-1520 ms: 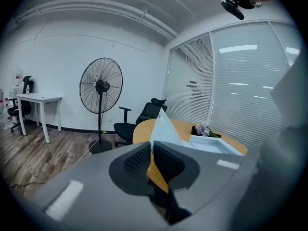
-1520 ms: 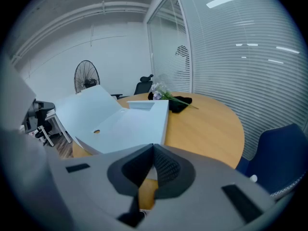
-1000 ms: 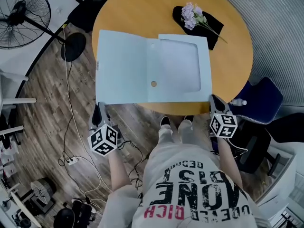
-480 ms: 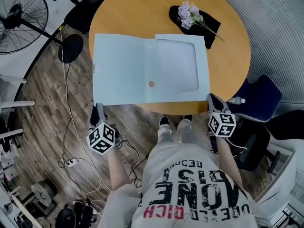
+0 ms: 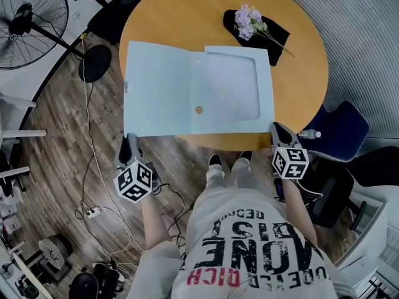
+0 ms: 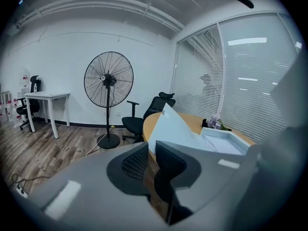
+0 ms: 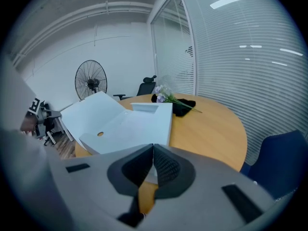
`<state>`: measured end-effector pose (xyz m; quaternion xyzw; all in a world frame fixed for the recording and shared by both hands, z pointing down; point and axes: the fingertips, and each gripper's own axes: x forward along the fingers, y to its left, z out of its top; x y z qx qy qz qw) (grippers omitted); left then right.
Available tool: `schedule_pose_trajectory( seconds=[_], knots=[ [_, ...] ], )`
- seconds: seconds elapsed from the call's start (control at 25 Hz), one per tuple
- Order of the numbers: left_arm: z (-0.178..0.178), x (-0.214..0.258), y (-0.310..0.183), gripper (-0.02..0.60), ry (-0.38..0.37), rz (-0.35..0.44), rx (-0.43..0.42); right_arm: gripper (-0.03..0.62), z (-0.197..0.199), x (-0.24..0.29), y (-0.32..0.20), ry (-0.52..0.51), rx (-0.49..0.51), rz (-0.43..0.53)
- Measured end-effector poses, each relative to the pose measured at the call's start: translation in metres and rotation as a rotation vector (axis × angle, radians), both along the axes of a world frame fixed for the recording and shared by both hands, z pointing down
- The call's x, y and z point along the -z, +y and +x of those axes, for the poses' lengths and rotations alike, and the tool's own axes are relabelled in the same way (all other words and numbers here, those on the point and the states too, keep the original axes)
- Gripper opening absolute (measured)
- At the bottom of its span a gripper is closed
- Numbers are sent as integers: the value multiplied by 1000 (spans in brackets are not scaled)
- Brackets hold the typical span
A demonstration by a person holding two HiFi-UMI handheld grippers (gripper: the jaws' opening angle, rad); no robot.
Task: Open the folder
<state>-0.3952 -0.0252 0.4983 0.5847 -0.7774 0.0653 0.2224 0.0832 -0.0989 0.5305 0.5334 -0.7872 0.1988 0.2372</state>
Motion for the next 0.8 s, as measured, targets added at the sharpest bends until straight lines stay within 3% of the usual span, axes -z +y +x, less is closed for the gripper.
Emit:
schedule_pose_trajectory(
  seconds=[0.8],
  knots=[
    [50, 77, -3, 53, -14, 167, -99, 12, -53, 94, 20, -130, 107, 173]
  ],
)
